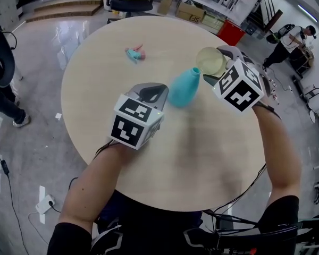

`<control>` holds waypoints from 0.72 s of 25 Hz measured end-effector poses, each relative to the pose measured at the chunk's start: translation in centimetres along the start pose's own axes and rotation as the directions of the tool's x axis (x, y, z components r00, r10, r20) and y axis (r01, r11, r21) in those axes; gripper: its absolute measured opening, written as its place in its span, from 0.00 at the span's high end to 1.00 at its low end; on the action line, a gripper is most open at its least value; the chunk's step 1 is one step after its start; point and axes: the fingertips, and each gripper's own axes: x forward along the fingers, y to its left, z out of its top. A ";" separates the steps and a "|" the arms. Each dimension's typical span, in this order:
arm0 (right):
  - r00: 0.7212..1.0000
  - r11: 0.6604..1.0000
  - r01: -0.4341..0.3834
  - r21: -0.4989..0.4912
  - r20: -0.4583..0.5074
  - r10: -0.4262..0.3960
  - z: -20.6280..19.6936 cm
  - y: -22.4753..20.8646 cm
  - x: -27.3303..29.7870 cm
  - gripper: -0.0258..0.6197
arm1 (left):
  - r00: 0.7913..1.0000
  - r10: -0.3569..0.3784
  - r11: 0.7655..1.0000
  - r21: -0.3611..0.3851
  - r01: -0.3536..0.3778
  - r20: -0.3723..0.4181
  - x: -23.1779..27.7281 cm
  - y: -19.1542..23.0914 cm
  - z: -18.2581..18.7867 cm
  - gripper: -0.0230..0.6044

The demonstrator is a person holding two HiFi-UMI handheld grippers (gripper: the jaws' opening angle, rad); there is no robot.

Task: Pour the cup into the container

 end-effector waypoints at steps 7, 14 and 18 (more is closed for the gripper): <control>1.000 1.000 0.011 -0.018 -0.003 -0.011 0.3 -0.1 -0.2 0.38 | 1.000 0.001 1.000 0.002 -0.001 -0.001 -0.2 -0.1 0.1 0.98; 1.000 0.999 0.018 -0.031 -0.012 -0.018 0.4 -0.3 -0.1 0.38 | 1.000 0.000 1.000 0.000 0.000 -0.001 -0.1 0.1 0.3 0.98; 1.000 0.999 0.022 -0.032 -0.019 -0.023 0.3 -0.3 -0.1 0.38 | 1.000 -0.001 1.000 0.000 0.001 -0.001 -0.3 0.0 0.3 0.98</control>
